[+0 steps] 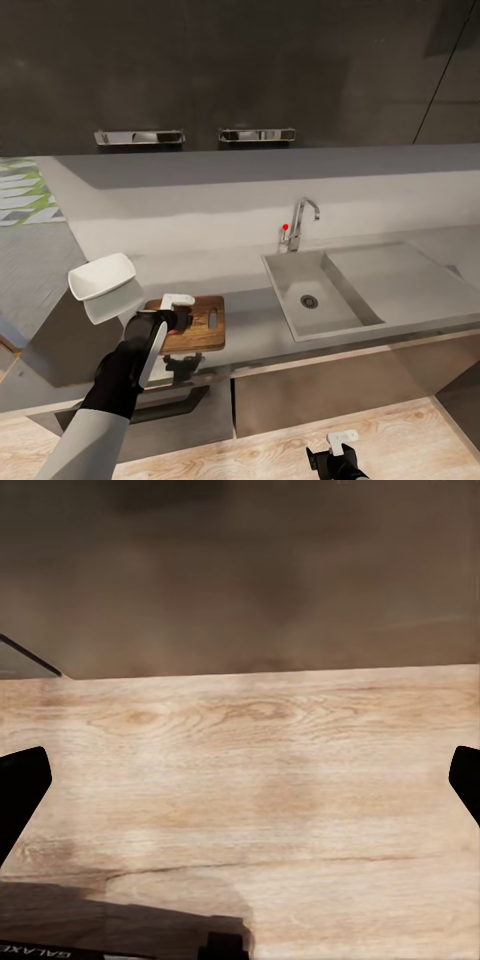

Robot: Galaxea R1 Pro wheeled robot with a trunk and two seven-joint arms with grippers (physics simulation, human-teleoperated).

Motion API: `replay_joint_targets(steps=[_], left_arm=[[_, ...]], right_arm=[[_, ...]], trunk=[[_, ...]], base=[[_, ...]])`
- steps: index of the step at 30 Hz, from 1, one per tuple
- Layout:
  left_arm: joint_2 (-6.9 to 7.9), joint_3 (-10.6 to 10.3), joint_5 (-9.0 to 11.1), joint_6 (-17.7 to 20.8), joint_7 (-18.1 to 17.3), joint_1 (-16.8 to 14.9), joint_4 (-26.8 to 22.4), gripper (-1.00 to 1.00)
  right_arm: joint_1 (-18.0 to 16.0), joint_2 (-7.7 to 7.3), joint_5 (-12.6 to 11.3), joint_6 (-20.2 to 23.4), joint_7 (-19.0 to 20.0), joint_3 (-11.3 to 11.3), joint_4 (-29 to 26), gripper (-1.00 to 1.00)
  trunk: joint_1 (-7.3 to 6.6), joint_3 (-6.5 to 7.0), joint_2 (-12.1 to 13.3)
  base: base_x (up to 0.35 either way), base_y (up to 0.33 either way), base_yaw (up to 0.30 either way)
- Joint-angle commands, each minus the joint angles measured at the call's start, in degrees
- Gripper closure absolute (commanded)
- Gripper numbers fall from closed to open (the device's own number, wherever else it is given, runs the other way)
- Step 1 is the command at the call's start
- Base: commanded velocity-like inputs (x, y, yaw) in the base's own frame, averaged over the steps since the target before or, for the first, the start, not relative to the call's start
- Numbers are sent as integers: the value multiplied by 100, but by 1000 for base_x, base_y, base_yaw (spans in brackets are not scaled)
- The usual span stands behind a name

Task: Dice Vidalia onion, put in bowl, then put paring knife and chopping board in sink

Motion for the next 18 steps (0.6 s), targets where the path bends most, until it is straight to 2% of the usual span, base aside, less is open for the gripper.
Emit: replay_joint_targets(steps=[1, 5, 13, 18], left_arm=[[0, -5, -2, 26, 26, -5, -7, -100], [0, 20, -9, 30, 26, -5, -93, -100], [0, 19, -11, 43, 26, -5, -861, -100], [0, 15, -11, 43, 26, -5, -970, -100]], right_arm=[[-5, -2, -20, -20, 15, 29, 6, -100], [-5, -2, -20, -20, 15, 29, 6, -100], [-5, -2, -20, -20, 15, 29, 6, -100], [-5, -2, -20, -20, 15, 29, 6, -100]], trunk=[[4, -3, -11], [4, 33, -11], [4, 106, -11], [4, 141, -11]], base=[[0, 0, 0], [0, 0, 0], [0, 0, 0], [0, 0, 0]])
